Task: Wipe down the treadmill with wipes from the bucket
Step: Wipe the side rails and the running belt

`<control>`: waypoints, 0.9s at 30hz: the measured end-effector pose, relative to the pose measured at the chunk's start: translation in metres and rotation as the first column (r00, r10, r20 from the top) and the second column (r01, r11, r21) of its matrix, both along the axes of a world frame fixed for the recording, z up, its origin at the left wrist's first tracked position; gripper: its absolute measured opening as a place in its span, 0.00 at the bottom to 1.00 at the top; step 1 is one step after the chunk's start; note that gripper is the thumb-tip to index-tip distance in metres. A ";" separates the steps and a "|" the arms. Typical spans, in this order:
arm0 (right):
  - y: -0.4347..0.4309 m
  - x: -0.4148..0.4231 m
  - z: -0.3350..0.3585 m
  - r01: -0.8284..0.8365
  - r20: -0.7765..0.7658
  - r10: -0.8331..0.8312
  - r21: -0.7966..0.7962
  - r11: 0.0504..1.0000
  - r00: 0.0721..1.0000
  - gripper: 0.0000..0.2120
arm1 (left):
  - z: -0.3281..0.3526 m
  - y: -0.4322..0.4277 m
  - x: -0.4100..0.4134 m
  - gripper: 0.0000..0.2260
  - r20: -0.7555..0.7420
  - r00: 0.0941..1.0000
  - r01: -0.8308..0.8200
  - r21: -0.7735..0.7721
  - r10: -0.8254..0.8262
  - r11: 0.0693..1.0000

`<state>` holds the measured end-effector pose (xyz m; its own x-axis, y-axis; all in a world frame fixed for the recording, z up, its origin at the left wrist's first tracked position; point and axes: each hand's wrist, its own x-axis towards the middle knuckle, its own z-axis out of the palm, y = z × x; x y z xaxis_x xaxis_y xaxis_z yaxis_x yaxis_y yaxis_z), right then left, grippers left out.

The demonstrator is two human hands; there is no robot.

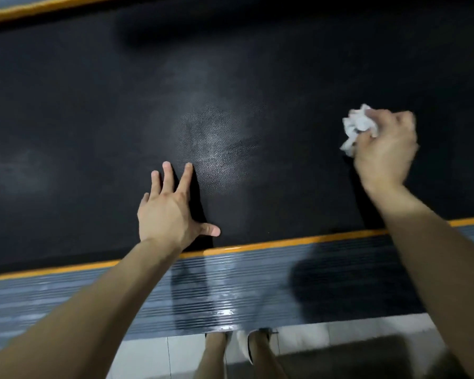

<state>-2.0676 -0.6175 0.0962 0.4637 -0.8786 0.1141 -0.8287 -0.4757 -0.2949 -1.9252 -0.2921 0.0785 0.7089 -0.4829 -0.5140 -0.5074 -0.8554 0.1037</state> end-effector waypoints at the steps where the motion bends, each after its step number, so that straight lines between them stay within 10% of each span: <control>1: 0.008 0.002 -0.001 0.097 -0.007 -0.097 -0.003 0.995 0.995 0.19 | 0.001 0.000 0.000 0.71 0.002 1.000 0.003 0.008 -0.003 1.000; 5: 0.150 0.027 -0.019 -0.265 -0.025 0.271 0.129 0.955 0.962 0.12 | 0.003 0.002 0.000 0.70 -0.024 0.999 0.024 0.016 -0.024 1.000; 8: 0.221 0.026 -0.016 -0.584 -0.041 0.647 0.392 0.711 0.761 0.19 | 0.003 0.007 0.005 0.70 -0.031 0.998 0.049 0.027 -0.049 0.998; 20: 0.036 -0.103 0.023 0.121 -0.260 -0.120 -0.015 0.993 0.958 0.15 | -0.002 0.006 0.003 0.71 -0.002 0.999 0.048 0.037 -0.048 0.998; 24: 0.144 -0.042 0.005 -0.050 -0.261 0.092 0.162 0.985 0.961 0.18 | 0.002 0.009 0.004 0.70 -0.010 0.996 0.089 0.032 -0.089 0.995; 27: 0.237 0.004 -0.009 -0.382 -0.004 0.427 0.441 0.812 0.904 0.16 | 0.005 0.019 0.016 0.67 -0.053 0.990 0.130 -0.015 -0.131 0.991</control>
